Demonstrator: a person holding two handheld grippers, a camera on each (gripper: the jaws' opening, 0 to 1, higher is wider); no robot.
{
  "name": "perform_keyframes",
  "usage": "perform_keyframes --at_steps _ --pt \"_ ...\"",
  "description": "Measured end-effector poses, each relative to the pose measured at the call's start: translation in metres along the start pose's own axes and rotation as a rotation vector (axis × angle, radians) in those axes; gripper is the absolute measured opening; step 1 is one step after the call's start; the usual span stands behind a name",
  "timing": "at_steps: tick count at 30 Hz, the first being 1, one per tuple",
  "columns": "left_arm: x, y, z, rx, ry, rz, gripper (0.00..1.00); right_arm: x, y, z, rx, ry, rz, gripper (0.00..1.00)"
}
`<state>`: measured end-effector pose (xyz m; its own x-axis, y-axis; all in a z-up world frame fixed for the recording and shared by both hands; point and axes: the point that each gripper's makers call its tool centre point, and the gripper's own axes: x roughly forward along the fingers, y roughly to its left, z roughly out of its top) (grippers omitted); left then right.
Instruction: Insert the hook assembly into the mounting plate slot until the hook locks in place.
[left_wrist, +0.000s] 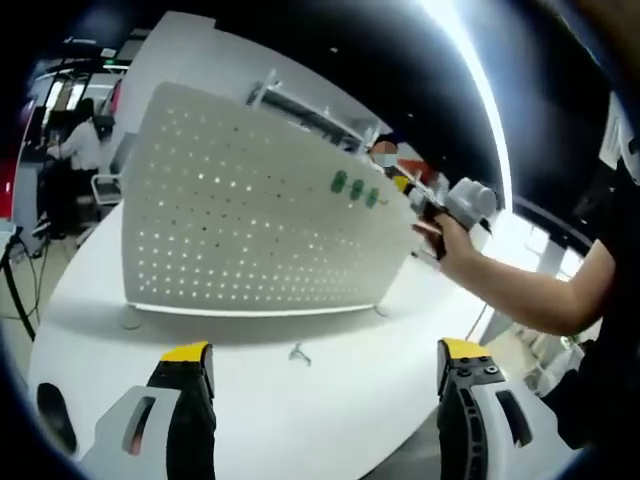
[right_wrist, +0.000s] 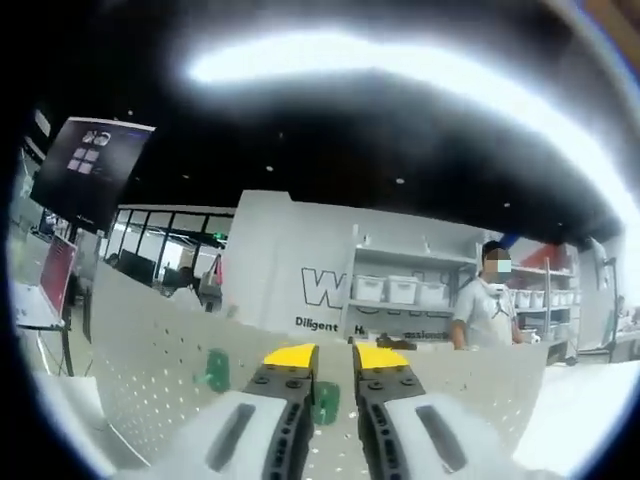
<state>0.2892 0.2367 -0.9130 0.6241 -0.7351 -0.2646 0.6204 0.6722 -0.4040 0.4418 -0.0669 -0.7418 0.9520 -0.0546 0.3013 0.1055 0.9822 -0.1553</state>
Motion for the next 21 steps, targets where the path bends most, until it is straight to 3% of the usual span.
perform_keyframes --at_steps 3,9,11,19,21 --pt "0.000 -0.001 -0.002 -0.001 0.003 -0.004 0.93 -0.009 -0.002 0.004 -0.017 -0.006 0.007 0.11" --pt "-0.003 -0.001 -0.008 0.019 0.010 0.012 0.96 -0.032 -0.007 -0.017 0.019 0.087 0.021 0.11" --pt "-0.004 -0.001 -0.010 0.022 0.019 0.011 0.95 -0.042 -0.013 -0.016 0.027 0.076 0.011 0.11" --pt "-0.007 -0.002 -0.016 0.021 0.037 0.000 0.96 -0.076 -0.028 -0.030 0.020 0.133 0.004 0.11" --pt "-0.008 -0.001 -0.024 0.055 0.073 0.006 0.97 -0.086 -0.029 -0.035 0.026 0.160 -0.003 0.11"
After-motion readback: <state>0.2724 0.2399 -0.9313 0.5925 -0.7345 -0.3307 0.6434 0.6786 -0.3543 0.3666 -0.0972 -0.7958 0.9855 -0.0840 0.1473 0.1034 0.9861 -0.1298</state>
